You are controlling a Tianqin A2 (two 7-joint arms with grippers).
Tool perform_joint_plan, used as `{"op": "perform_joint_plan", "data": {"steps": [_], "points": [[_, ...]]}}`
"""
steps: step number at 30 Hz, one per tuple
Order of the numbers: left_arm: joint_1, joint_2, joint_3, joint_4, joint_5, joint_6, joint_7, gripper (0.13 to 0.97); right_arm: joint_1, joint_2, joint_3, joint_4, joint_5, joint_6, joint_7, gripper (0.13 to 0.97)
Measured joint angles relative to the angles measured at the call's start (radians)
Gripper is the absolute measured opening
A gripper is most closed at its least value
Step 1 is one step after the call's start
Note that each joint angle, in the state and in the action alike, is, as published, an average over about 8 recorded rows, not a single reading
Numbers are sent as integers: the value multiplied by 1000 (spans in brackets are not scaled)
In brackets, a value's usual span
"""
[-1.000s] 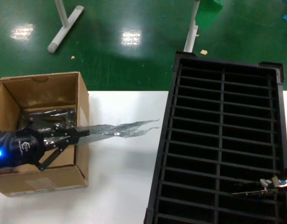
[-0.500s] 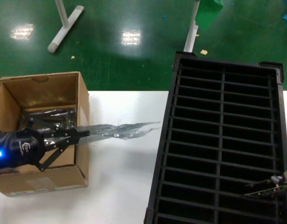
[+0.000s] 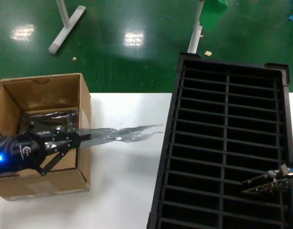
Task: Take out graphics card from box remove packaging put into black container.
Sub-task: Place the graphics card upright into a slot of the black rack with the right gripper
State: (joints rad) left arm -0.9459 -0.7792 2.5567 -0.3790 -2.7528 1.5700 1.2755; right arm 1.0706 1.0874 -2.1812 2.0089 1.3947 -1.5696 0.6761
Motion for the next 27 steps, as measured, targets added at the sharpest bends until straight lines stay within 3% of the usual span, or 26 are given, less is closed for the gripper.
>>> {"op": "perform_joint_plan", "data": {"steps": [10, 27], "points": [[-3, 4, 3, 8, 0, 0, -1, 142, -3, 1, -14, 4, 0, 0, 1, 196], [-1, 16, -2, 31, 0, 0, 4, 142, 124, -31, -154, -6, -49, 0, 110, 196]]}}
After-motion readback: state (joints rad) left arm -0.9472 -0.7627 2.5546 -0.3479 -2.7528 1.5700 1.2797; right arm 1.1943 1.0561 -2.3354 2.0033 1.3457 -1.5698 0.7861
